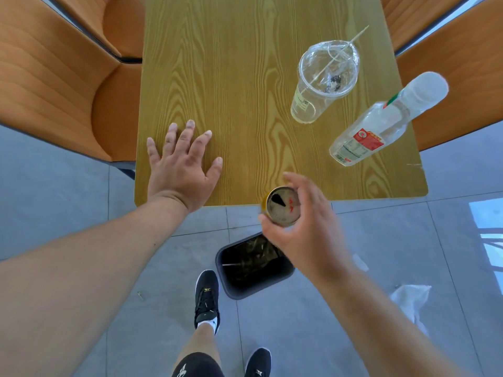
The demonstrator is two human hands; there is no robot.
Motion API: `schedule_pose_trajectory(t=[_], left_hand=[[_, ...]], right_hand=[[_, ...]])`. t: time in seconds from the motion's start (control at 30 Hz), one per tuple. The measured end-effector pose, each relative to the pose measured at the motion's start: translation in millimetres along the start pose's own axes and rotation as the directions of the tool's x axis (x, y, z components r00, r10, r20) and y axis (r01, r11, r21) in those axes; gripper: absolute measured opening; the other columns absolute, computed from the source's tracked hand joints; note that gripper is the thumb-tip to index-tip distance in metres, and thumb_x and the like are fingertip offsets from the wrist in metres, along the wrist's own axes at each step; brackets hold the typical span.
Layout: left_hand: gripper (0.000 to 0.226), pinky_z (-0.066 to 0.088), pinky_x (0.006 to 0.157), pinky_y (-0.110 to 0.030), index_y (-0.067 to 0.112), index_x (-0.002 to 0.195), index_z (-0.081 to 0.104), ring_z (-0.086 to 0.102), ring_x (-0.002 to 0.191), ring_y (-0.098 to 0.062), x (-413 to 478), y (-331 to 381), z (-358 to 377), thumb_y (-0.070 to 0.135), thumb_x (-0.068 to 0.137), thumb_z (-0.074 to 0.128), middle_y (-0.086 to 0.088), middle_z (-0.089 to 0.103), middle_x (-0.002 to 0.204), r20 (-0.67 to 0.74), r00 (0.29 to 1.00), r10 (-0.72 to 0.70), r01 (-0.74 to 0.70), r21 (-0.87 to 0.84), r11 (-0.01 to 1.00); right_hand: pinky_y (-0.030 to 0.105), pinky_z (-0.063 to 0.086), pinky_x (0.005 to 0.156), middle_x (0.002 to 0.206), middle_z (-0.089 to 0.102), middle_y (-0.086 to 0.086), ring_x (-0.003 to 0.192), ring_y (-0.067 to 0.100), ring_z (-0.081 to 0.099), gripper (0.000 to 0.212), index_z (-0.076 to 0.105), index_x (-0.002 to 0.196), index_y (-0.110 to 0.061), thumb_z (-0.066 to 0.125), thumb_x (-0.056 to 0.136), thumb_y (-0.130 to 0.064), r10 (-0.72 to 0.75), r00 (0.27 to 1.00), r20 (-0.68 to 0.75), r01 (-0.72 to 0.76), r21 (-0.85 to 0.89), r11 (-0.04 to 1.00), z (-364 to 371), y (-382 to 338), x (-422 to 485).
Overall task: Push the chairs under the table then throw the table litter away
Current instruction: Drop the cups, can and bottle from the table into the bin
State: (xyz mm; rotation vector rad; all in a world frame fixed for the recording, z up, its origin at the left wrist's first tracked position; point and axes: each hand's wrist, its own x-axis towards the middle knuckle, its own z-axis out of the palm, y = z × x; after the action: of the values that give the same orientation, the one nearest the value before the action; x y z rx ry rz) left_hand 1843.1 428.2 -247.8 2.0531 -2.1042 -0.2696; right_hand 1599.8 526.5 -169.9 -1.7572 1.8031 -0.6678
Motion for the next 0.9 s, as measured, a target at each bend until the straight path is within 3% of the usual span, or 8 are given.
schedule_pose_trajectory(t=[0.17, 0.3, 0.4, 0.47, 0.53, 0.63, 0.77, 0.9], left_hand=[[0.062, -0.001, 0.122, -0.067, 0.036, 0.154, 0.033, 0.008, 0.158, -0.029, -1, -1, 2, 0.067, 0.1, 0.029, -0.003, 0.022, 0.171, -0.008, 1.0, 0.01, -0.01, 0.003, 1.0], [0.063, -0.001, 0.123, -0.066, 0.037, 0.155, 0.031, 0.006, 0.158, -0.028, -1, -1, 2, 0.069, 0.1, 0.027, -0.002, 0.02, 0.172, 0.003, 1.0, 0.005, -0.005, 0.01, 1.0], [0.064, 0.0, 0.123, -0.067, 0.037, 0.156, 0.031, 0.006, 0.158, -0.028, -1, -1, 1, 0.068, 0.1, 0.028, -0.002, 0.02, 0.172, 0.005, 1.0, 0.004, -0.004, 0.004, 1.0], [0.064, 0.0, 0.123, -0.067, 0.037, 0.155, 0.031, 0.006, 0.158, -0.028, -1, -2, 1, 0.069, 0.1, 0.027, -0.001, 0.021, 0.172, 0.003, 1.0, 0.004, -0.004, 0.006, 1.0], [0.064, 0.0, 0.123, -0.066, 0.038, 0.155, 0.031, 0.005, 0.158, -0.027, -1, -1, 2, 0.07, 0.099, 0.026, -0.001, 0.021, 0.171, 0.0, 1.0, 0.003, -0.003, 0.007, 1.0], [0.064, 0.0, 0.122, -0.067, 0.038, 0.154, 0.031, 0.007, 0.158, -0.028, 0, -2, 2, 0.07, 0.099, 0.027, -0.002, 0.023, 0.171, -0.007, 1.0, 0.003, -0.002, 0.007, 1.0], [0.063, 0.001, 0.122, -0.068, 0.038, 0.154, 0.032, 0.008, 0.158, -0.029, 0, -2, 3, 0.069, 0.099, 0.029, -0.002, 0.023, 0.171, -0.008, 1.0, 0.002, -0.002, 0.004, 1.0], [0.063, 0.001, 0.122, -0.067, 0.037, 0.154, 0.033, 0.008, 0.158, -0.03, 1, -1, 2, 0.069, 0.1, 0.031, -0.003, 0.024, 0.171, -0.017, 1.0, 0.005, -0.005, 0.007, 1.0]], right_hand=[[0.002, 0.032, 0.09, 0.12, 0.046, -0.032, 0.11, -0.003, 0.048, 0.079, 0.037, 0.143, -0.043, 0.072, 0.076, -0.065, 0.032, 0.983, 0.181, -0.022, -0.06, 0.998, 23, 8, -64], [0.017, 0.035, 0.099, 0.133, 0.048, -0.025, 0.123, 0.003, 0.045, 0.083, 0.04, 0.144, -0.039, 0.072, 0.074, -0.071, 0.18, 0.953, 0.245, -0.172, -0.056, 0.984, 19, 23, -61], [0.039, 0.05, 0.089, 0.109, 0.058, -0.016, 0.104, 0.009, 0.055, 0.055, 0.052, 0.116, -0.031, 0.072, 0.076, -0.063, 0.138, 0.975, -0.175, -0.136, 0.023, 0.99, -10, 22, -37], [0.048, 0.05, 0.086, 0.108, 0.055, -0.007, 0.1, 0.016, 0.054, 0.059, 0.048, 0.116, -0.022, 0.078, 0.077, -0.056, 0.117, 0.882, -0.456, -0.1, 0.062, 0.993, -39, 26, -6], [0.052, 0.049, 0.093, 0.122, 0.053, 0.002, 0.109, 0.024, 0.054, 0.079, 0.045, 0.13, -0.012, 0.082, 0.075, -0.056, 0.147, 0.814, -0.562, -0.117, 0.09, 0.989, -67, 33, 33], [0.047, 0.043, 0.108, 0.146, 0.047, 0.005, 0.133, 0.021, 0.048, 0.102, 0.035, 0.149, -0.011, 0.085, 0.072, -0.058, 0.232, 0.861, -0.453, -0.162, 0.187, 0.969, -92, 34, 83], [0.043, 0.055, 0.091, 0.117, 0.065, -0.011, 0.108, 0.012, 0.065, 0.056, 0.055, 0.126, -0.028, 0.082, 0.08, -0.045, 0.194, 0.933, -0.304, -0.134, 0.209, 0.969, -89, 26, 105], [0.018, 0.049, 0.08, 0.114, 0.064, -0.016, 0.105, 0.005, 0.063, 0.049, 0.053, 0.118, -0.043, 0.08, 0.078, -0.048, 0.115, 0.973, -0.199, -0.074, 0.202, 0.977, -58, 2, 55]])
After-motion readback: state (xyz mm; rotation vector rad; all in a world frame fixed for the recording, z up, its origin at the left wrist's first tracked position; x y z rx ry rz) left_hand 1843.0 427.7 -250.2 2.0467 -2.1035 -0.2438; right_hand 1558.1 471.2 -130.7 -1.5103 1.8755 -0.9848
